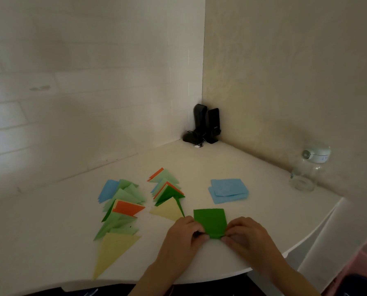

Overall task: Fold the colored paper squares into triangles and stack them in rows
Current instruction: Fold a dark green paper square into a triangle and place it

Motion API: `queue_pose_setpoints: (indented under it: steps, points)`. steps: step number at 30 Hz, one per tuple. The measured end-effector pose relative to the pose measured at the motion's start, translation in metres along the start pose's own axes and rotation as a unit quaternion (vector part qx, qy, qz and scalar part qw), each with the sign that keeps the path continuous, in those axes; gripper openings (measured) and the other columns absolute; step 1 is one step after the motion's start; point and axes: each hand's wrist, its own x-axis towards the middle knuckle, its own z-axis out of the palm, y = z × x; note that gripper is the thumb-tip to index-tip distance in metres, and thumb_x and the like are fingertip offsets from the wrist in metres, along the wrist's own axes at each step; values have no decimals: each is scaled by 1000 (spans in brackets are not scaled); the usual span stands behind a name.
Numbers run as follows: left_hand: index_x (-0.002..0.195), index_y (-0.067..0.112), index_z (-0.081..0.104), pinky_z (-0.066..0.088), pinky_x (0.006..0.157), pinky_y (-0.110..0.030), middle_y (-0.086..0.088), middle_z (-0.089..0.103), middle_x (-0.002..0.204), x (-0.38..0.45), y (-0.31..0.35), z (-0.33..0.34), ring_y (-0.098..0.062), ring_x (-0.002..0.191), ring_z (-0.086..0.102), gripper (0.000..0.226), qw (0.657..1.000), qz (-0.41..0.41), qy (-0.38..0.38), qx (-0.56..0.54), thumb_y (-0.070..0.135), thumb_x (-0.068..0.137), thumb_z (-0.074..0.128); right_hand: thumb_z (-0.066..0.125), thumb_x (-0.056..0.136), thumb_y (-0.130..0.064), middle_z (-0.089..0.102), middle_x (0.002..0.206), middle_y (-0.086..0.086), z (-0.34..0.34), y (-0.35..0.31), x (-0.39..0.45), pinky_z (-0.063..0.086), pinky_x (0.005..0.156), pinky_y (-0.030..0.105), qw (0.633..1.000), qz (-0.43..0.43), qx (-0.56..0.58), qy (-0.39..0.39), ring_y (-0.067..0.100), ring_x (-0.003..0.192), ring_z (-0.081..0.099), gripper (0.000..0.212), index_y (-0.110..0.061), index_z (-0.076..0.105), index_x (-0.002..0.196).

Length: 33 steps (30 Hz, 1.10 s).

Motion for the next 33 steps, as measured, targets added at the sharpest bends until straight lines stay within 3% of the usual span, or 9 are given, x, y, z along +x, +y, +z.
queue_pose_setpoints:
  steps: [6, 11, 15, 19, 23, 25, 30, 33]
  points:
    - [75, 24, 54, 33, 61, -10, 18, 43, 77, 5, -3, 3, 0, 69, 46, 21, 998, -65, -4, -11, 35, 76, 71, 60, 66, -54, 56, 86, -19, 6, -3, 3, 36, 77, 4, 997, 63, 30, 46, -3, 87, 52, 27, -29, 68, 65]
    - [75, 23, 45, 33, 62, -16, 9, 42, 78, 13, 4, 8, -8, 72, 43, 31, 992, -113, -25, 49, 47, 78, 64, 79, 59, -50, 51, 77, -16, 17, -8, 9, 42, 67, 22, 989, 126, -27, 70, 7, 72, 51, 29, -27, 63, 54]
    - [76, 24, 42, 34, 65, -19, 7, 40, 80, 14, 8, 12, -10, 77, 42, 32, 989, -105, -11, 102, 50, 81, 59, 73, 58, -59, 46, 76, -14, 19, -15, 12, 43, 62, 26, 985, 142, -70, 61, 9, 69, 47, 36, -36, 46, 51]
    - [77, 24, 44, 35, 64, -18, 8, 42, 79, 16, 3, 11, -9, 74, 43, 26, 992, -117, -22, 41, 38, 79, 66, 71, 60, -59, 41, 80, -18, 15, -13, 14, 39, 68, 27, 986, 157, -47, 13, 10, 77, 46, 38, -40, 39, 60]
    - [74, 26, 47, 37, 62, -13, 10, 46, 76, 13, -2, 6, -4, 65, 44, 26, 991, -124, -23, -38, 21, 75, 72, 41, 48, -74, 46, 88, -23, 11, -12, 20, 34, 72, 28, 986, 161, -17, -36, 8, 86, 45, 44, -43, 40, 80]
    - [73, 27, 48, 37, 61, -13, 10, 47, 73, 11, -4, 3, -3, 62, 44, 29, 989, -126, -22, -71, 13, 73, 73, 37, 46, -74, 46, 92, -26, 9, -13, 23, 31, 74, 28, 984, 167, -8, -66, 8, 91, 43, 50, -46, 42, 87]
    - [74, 23, 63, 38, 64, -8, 10, 49, 76, 9, -7, -6, 3, 70, 50, 21, 990, -103, -40, -91, 3, 75, 70, 41, 47, -70, 46, 96, -29, -1, -14, 25, 37, 89, 32, 974, 186, 33, -124, 12, 101, 45, 43, -56, 45, 87]
    - [79, 18, 70, 35, 68, -6, 13, 48, 81, 10, -8, -7, 1, 69, 49, 18, 993, -85, -52, -66, 1, 81, 63, 63, 66, -55, 53, 110, -17, -8, -18, 28, 39, 95, 31, 965, 201, 31, -166, 14, 108, 48, 36, -57, 51, 100]
